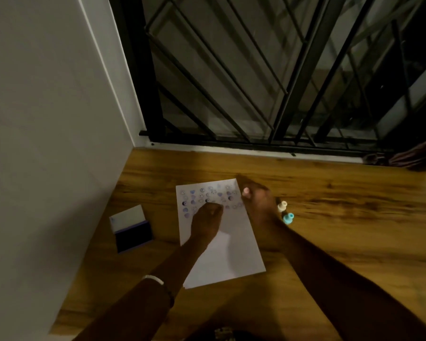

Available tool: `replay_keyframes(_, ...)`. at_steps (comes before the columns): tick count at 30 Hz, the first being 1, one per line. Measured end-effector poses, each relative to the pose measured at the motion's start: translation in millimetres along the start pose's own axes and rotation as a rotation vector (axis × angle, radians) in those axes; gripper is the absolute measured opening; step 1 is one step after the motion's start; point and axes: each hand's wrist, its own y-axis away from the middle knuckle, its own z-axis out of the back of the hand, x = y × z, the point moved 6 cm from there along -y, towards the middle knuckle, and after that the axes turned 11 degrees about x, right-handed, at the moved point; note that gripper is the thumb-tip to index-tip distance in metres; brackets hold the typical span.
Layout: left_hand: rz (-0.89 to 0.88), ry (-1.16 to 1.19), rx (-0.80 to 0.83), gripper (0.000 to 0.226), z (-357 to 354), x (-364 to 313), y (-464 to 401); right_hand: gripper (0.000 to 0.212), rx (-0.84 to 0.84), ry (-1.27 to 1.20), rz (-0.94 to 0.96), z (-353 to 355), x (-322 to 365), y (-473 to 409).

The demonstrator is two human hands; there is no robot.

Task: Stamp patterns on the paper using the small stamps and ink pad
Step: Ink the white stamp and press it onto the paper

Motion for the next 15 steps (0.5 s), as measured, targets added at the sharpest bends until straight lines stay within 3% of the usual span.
replay_keyframes(1,-0.114,-0.252,-0.063,0.025,2,-1,6,0.022,-0.006,-0.020,-0.042,10,-13,-8)
replay_keyframes(3,-0.260,-0.498,-0.093,0.035,-1,5,16,0.014,-0.014,-0.026,-0.097,29,-37,-27)
replay_keyframes(7,-0.352,-0.921,-0.021,0.061,-19,19,23,0.017,-0.001,0.059,-0.210,50,-81,-66)
replay_keyframes(10,-0.393,-1.035,0.035,0.070,-31,31,22,0.021,0.013,0.050,-0.251,53,-102,-85)
replay_keyframes(15,-0.468,-1.113,0.036,0.068,-46,37,19,0.026,0.021,-0.064,-0.278,50,-118,-94)
